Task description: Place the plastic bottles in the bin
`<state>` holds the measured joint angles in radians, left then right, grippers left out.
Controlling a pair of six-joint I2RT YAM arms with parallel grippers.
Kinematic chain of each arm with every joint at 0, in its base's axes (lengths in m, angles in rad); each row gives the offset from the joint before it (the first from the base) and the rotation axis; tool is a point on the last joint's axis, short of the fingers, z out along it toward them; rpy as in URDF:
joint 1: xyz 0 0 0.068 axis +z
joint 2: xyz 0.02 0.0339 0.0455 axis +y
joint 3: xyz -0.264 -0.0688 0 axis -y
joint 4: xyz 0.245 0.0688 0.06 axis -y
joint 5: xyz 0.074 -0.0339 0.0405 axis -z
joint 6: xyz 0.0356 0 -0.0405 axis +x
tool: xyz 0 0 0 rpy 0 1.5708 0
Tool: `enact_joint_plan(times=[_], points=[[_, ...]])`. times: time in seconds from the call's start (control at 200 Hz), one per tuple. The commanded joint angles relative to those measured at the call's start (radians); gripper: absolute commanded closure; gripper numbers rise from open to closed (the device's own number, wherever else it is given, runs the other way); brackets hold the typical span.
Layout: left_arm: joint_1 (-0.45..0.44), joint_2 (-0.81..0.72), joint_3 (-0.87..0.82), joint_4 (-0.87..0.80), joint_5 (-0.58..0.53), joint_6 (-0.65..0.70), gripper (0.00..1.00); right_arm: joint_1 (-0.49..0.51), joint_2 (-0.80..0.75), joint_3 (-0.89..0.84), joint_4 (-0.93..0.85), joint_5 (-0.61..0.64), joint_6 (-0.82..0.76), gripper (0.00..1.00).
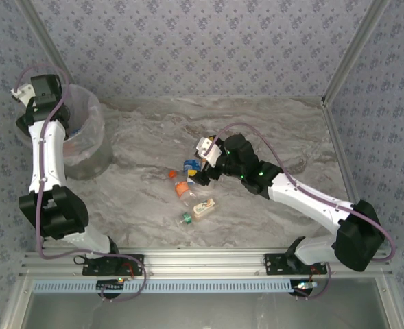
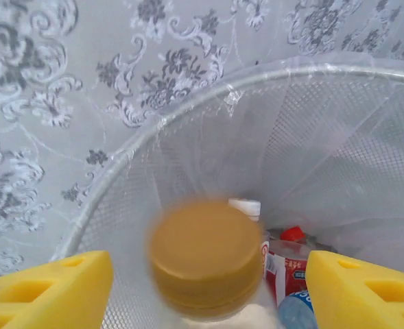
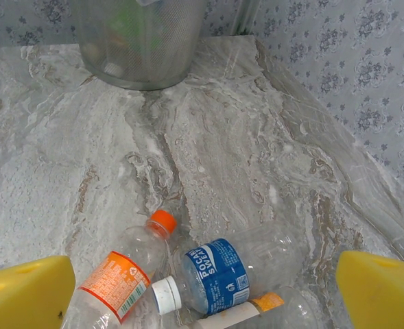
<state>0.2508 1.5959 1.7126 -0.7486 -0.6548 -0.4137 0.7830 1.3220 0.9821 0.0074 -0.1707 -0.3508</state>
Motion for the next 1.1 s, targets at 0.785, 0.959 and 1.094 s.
enact_joint_plan(times=[0.785, 0.959, 1.094], points=[[-0.525, -0.298, -0.245, 0.038, 0.378, -0.084, 0.01, -0.062, -0.062, -0.114, 0.077, 0.424, 0.434, 0.0], [-0.658, -0.274, -0.321, -0.019, 0.365, -0.193, 0.01, -0.086, -0.071, -0.142, 0.036, 0.545, 0.616, 0.0], [-0.741, -0.278, -0.442, 0.012, 0.424, -0.304, 0.01, -0.103, -0.087, -0.193, 0.035, 0.553, 0.736, 0.0]])
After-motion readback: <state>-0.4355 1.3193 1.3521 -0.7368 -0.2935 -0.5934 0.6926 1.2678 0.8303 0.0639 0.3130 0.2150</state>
